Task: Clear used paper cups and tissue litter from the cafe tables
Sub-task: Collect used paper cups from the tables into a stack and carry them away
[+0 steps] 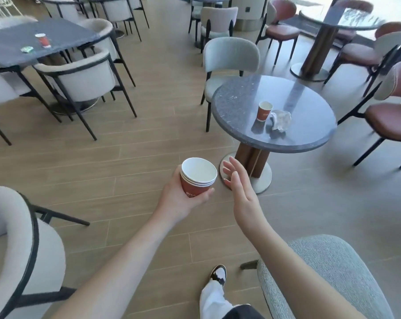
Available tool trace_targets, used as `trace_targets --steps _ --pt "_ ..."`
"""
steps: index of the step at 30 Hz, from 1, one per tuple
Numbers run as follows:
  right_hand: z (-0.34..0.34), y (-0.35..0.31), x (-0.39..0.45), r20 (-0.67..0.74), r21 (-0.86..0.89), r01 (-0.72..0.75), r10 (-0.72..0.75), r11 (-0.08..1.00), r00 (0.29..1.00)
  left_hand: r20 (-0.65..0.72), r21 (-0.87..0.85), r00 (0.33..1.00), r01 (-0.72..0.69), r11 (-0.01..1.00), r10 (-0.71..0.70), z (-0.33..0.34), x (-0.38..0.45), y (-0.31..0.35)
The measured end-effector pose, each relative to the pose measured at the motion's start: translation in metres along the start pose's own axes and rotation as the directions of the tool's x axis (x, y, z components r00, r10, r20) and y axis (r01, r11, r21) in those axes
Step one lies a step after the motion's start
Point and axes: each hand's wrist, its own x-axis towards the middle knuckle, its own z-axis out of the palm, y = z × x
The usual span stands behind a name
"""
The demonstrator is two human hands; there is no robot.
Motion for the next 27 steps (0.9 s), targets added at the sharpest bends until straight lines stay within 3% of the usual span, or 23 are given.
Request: trace_targets --steps 12,20,27 --pt "-0.058 0.020 0.186 -0.076 0.022 -0.030 0.032 0.999 0.997 0.101 0.052 0.994 -0.041 0.998 0.036 0.063 0.201 0.029" --pt "-0.090 0.045 0.284 -0.190 0.029 -0.075 0.079 0.997 0.979 0.192 -0.051 0.980 -0.041 0.998 0.050 0.106 0.305 0.034" --pt "-0.101 0.085 0.373 -0.236 -0.100 -0.157 0.130 0.983 0.963 0.243 -0.083 0.967 -0.062 0.995 0.080 0.127 0.412 0.029"
